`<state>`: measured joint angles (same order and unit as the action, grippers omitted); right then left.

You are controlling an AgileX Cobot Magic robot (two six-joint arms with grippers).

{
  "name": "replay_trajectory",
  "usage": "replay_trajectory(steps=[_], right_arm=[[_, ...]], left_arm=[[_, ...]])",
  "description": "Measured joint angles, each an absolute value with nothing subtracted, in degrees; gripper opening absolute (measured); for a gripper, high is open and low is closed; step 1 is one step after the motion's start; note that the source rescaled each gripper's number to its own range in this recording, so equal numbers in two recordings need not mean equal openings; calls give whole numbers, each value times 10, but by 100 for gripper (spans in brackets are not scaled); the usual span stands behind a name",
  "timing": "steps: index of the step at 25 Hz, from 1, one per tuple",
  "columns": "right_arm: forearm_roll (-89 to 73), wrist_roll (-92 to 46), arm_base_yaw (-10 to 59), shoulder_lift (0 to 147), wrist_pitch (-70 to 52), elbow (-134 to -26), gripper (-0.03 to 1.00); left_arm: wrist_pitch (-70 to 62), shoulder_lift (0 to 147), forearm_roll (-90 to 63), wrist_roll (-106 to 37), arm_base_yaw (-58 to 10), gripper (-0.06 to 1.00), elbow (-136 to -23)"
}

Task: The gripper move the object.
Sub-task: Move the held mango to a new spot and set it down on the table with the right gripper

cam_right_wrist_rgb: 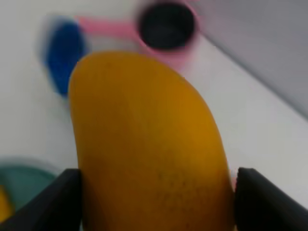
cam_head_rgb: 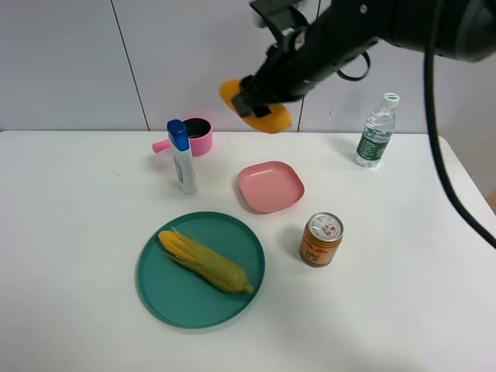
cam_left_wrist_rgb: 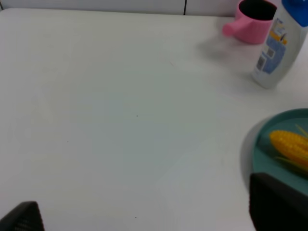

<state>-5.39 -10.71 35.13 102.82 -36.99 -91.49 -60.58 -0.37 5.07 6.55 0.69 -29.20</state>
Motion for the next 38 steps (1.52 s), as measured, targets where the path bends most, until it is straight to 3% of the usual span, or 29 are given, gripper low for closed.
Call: replay_trajectory(steps=[7, 11, 17, 29, 38], right_arm=[[-56, -107, 451, 1149, -473, -1120, 1], [-56, -116, 493, 1215, -503, -1185, 1], [-56, -139, 539, 1273, -461, -1199, 1], [-58, -147, 542, 1368, -309, -1199, 1], [-58, -148, 542, 1420, -284, -1199, 1]], left_arm=[[-606, -4, 51, 66, 7, 100, -292], [-606, -4, 51, 66, 7, 100, -292], [-606, -4, 51, 66, 7, 100, -292], [-606, -4, 51, 66, 7, 100, -292], [-606, -4, 51, 66, 7, 100, -292]])
